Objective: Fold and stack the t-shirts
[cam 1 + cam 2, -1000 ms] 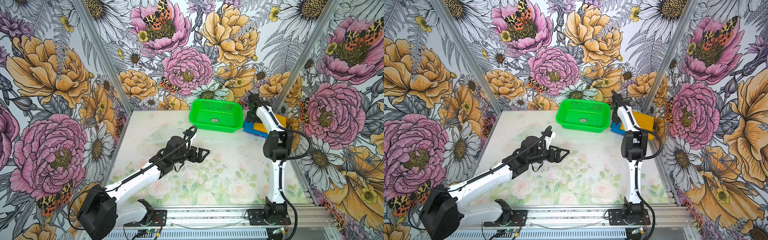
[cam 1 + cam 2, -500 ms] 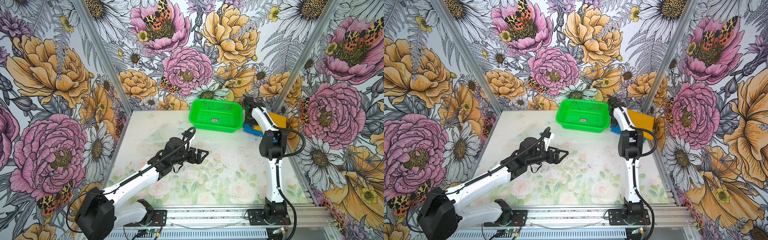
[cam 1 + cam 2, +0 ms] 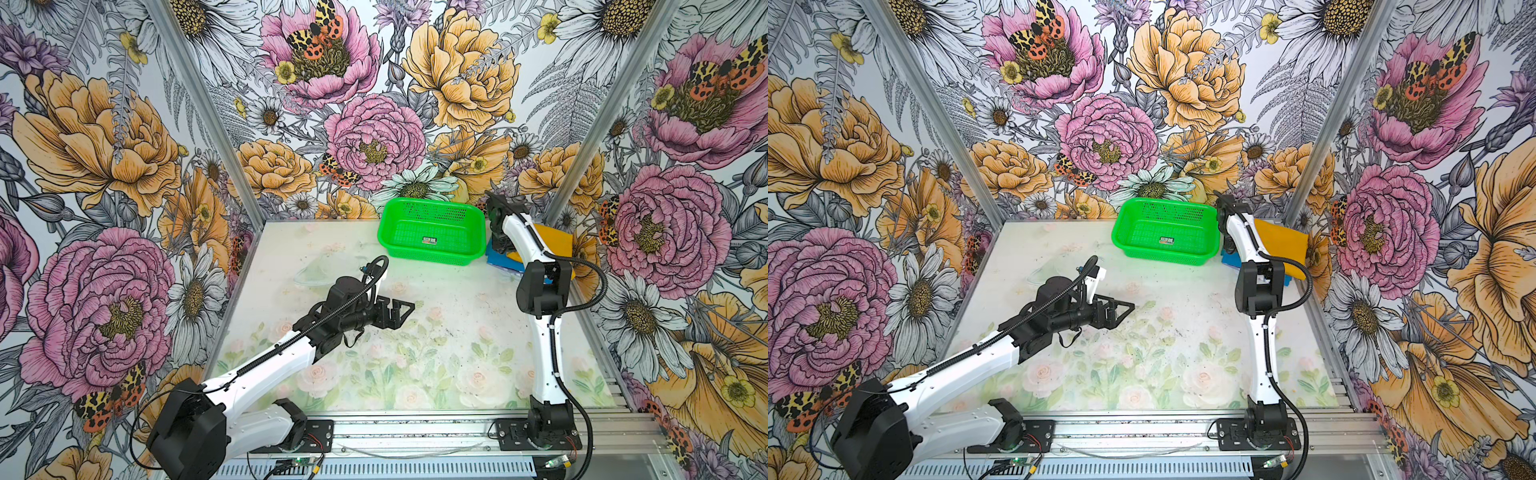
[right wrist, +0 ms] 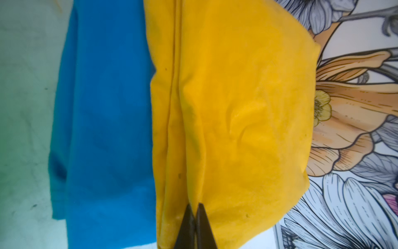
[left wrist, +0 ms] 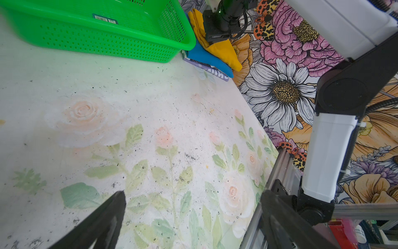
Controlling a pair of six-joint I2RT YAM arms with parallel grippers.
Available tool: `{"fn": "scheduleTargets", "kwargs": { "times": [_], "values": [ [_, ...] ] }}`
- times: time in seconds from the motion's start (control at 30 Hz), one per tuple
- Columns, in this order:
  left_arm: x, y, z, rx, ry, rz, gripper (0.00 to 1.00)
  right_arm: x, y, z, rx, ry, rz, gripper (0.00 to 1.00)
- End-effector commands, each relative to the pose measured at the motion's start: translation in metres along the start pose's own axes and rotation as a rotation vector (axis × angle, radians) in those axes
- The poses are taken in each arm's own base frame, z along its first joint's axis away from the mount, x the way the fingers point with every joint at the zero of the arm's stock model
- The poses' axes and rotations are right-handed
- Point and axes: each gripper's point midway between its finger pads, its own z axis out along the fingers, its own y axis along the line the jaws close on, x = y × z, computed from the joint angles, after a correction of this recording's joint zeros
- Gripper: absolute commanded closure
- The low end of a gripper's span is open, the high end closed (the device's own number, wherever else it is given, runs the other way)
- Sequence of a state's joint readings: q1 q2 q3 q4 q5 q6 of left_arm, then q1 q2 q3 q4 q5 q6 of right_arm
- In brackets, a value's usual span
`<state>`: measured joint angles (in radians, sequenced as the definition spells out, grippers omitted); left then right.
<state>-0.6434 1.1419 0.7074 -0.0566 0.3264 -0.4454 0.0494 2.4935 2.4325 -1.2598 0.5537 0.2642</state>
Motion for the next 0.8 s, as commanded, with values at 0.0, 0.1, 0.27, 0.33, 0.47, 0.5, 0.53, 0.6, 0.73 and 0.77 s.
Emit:
{"fn": "scheduleTargets", "kwargs": {
  "times": [0.0,0.1,0.27,0.33,0.47,0.5,0.53,0.6,0.73,0.77],
  "values": [
    [-0.002,0.002,-0.006,-0.002,-0.015,0.009,0.01,-0.020,-0.002,-0.022,-0.029,-0.070,0.034,1.00],
    [-0.002,0.003,-0.008,-0.004,-0.021,0.007,0.01,-0.027,-0.004,-0.034,-0.053,-0.097,0.042,1.00],
    [-0.001,0.004,-0.008,-0.003,-0.020,0.009,0.01,-0.029,0.003,-0.046,-0.074,-0.117,0.011,1.00],
    [-0.002,0.004,-0.008,-0.003,-0.021,0.009,0.01,-0.029,0.007,-0.048,-0.080,-0.119,0.001,1.00],
    [-0.003,0.003,-0.009,-0.002,-0.025,0.012,0.01,-0.028,0.019,-0.054,-0.093,-0.129,-0.026,1.00],
    [-0.003,0.003,-0.010,-0.003,-0.026,0.012,0.01,-0.027,0.022,-0.056,-0.096,-0.128,-0.036,1.00],
    [-0.003,0.004,-0.010,-0.004,-0.027,0.012,0.01,-0.026,0.027,-0.058,-0.100,-0.129,-0.049,1.00],
    [-0.003,0.004,-0.011,-0.005,-0.027,0.011,0.01,-0.023,0.035,-0.059,-0.099,-0.126,-0.076,1.00],
    [-0.003,0.005,-0.012,-0.004,-0.028,0.012,0.01,-0.014,0.047,-0.056,-0.106,-0.099,-0.113,1.00],
    [-0.003,0.005,-0.012,-0.005,-0.028,0.012,0.01,-0.011,0.049,-0.054,-0.106,-0.091,-0.121,1.00]
  ]
}}
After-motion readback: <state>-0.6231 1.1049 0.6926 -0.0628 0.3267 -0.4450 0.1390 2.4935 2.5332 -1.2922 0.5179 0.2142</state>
